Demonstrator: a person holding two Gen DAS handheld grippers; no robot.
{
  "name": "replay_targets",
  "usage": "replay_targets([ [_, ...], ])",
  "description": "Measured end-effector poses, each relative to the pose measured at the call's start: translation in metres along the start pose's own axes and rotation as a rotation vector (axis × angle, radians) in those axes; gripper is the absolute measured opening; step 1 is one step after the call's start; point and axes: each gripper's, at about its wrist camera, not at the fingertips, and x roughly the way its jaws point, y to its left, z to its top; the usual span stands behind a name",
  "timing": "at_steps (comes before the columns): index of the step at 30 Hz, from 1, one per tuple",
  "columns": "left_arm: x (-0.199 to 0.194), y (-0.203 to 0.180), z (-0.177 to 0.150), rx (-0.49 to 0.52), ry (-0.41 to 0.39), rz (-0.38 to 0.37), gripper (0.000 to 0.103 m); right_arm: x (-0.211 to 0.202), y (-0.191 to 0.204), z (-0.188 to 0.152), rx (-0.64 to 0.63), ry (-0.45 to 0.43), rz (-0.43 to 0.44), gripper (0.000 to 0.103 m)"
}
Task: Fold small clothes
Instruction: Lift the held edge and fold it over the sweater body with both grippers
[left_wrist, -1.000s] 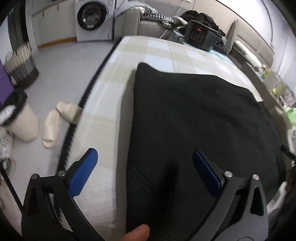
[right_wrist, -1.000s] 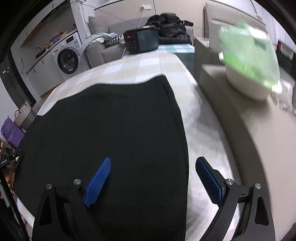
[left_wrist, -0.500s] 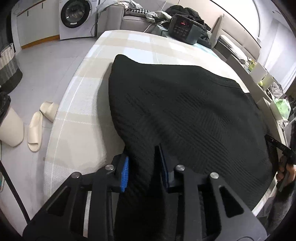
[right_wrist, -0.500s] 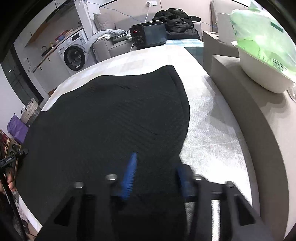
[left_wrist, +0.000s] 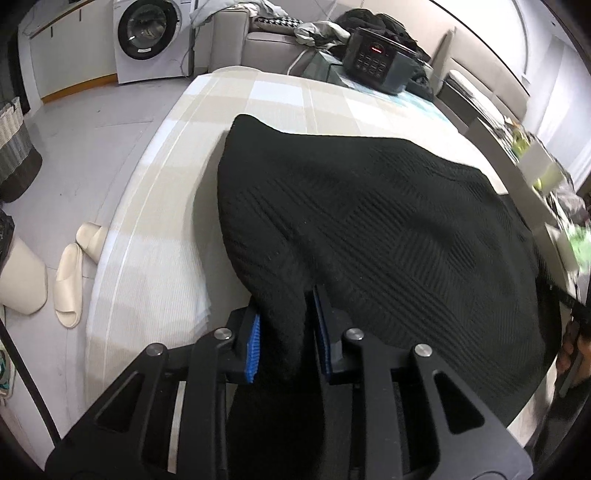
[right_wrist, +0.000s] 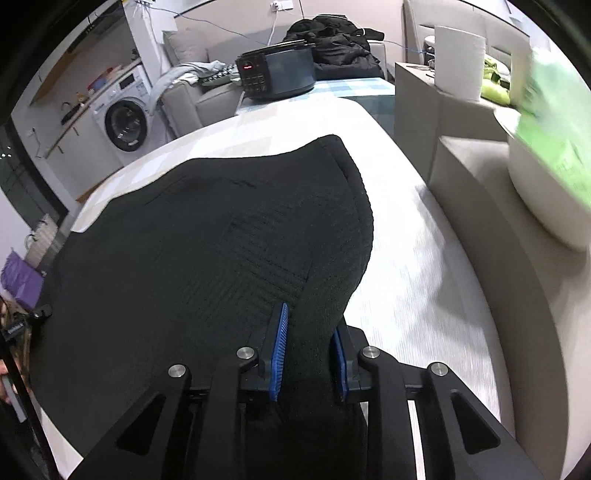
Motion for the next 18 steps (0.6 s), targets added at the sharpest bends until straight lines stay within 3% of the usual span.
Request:
replay_targets([
  [2, 0.007, 0.001, 0.008, -0.014, 0.000, 0.011, 0.022, 0.007, 0.001, 0.001, -0.003, 0.023, -0.044, 0.028],
  [4, 0.007, 0.001, 0.009, -0.022, -0.005, 0.019, 0.023, 0.003, -0.002, -0.001, 0.006, 0.020, -0.072, 0.046],
  [8, -0.007, 0.007, 0.001, -0.035, -0.005, 0.073, 0.043, -0.024, -0.010, -0.018, 0.028, -0.005, -0.048, 0.048],
  [10, -0.023, 0.014, -0.008, -0.049, -0.029, 0.080, 0.049, -0.044, -0.013, -0.030, 0.031, -0.034, -0.028, 0.048],
  [12, -0.039, 0.023, -0.021, -0.074, -0.059, 0.095, 0.065, -0.068, -0.018, -0.048, 0.072, -0.054, 0.033, 0.049],
  [14, -0.057, 0.032, -0.040, -0.130, -0.093, 0.102, 0.086, -0.084, -0.022, -0.063, 0.119, -0.073, 0.069, 0.057],
  [15, -0.064, 0.035, -0.050, -0.154, -0.099, 0.099, 0.088, -0.092, -0.024, -0.072, 0.147, -0.087, 0.074, 0.064],
  [17, -0.074, 0.038, -0.069, -0.206, -0.107, 0.110, 0.101, -0.101, -0.024, -0.089, 0.187, -0.105, 0.076, 0.066],
  [18, -0.079, 0.039, -0.077, -0.224, -0.113, 0.100, 0.101, -0.104, -0.025, -0.097, 0.202, -0.103, 0.078, 0.066],
])
